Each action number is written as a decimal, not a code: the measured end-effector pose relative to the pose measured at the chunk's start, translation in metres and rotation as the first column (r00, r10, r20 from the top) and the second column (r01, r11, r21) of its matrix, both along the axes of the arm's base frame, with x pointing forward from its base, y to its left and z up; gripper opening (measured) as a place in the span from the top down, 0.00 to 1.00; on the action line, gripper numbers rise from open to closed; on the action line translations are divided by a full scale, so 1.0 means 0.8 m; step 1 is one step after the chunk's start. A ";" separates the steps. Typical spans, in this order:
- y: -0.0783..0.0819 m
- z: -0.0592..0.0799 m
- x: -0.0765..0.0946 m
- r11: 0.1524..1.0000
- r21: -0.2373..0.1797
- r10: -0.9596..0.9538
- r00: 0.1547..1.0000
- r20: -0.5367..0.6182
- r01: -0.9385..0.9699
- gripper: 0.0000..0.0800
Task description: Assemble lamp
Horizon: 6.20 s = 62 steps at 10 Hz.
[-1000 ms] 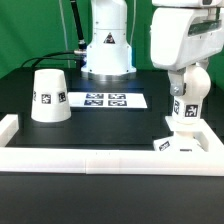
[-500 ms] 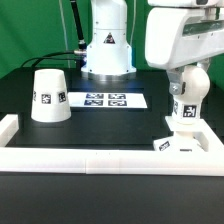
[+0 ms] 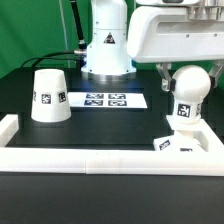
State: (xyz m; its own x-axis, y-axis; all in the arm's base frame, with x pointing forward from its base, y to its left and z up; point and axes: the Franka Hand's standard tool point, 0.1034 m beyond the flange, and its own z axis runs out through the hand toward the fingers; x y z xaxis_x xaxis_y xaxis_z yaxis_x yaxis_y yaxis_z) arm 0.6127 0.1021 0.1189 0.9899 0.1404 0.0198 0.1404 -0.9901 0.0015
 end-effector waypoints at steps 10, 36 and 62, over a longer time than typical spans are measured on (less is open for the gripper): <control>-0.002 -0.004 -0.009 0.615 0.051 -0.787 0.616 -0.035 0.787 0.28; -0.007 -0.003 -0.004 0.938 0.116 -0.324 0.945 -0.052 0.328 0.13; 0.001 -0.002 0.001 1.000 0.005 -0.001 0.999 0.041 0.001 0.27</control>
Offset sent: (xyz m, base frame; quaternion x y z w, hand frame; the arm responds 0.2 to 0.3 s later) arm 0.0000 0.0000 0.0000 0.0000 0.0000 0.1296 0.9916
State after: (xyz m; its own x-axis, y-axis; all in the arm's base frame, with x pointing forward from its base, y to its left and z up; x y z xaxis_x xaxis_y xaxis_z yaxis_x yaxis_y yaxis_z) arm 0.6139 0.1029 0.1172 0.9884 0.1390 0.0613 0.1391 -0.9903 0.0022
